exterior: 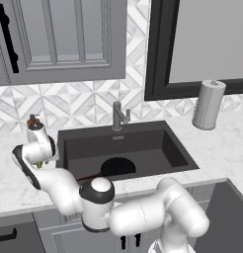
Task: Pick the pan and sponge and place them into the sink. Then turn on the water.
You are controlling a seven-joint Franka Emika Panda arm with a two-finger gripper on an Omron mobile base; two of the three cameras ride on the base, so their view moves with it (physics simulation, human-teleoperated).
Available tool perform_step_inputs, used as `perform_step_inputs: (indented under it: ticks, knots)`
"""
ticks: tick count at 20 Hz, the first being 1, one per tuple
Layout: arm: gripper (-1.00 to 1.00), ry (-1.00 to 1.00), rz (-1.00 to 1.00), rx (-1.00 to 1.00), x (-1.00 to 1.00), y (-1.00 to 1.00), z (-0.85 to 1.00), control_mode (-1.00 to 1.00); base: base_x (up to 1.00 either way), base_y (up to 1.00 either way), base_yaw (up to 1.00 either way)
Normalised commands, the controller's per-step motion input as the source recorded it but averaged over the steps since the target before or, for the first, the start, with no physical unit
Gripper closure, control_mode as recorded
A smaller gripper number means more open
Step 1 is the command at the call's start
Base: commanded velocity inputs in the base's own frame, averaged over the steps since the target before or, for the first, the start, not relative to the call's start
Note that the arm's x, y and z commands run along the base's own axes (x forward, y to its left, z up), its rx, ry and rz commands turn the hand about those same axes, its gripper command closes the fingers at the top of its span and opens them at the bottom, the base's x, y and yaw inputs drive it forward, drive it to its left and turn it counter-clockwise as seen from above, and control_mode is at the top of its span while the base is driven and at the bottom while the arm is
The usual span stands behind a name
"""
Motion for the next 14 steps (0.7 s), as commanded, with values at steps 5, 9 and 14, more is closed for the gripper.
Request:
perform_step_inputs:
  ticks: [5,9,14]
  knots:
    - [1.0,0.0,-0.02,0.0,0.04,0.03,-0.44,-1.0,0.0,0.0,0.0]
    - [1.0,0.01,-0.03,0.0,-0.24,-0.16,0.04,-1.0,0.0,0.0,0.0]
    - [1.0,-0.01,-0.03,0.0,-0.68,-0.88,0.34,-1.0,0.0,0.0,0.0]
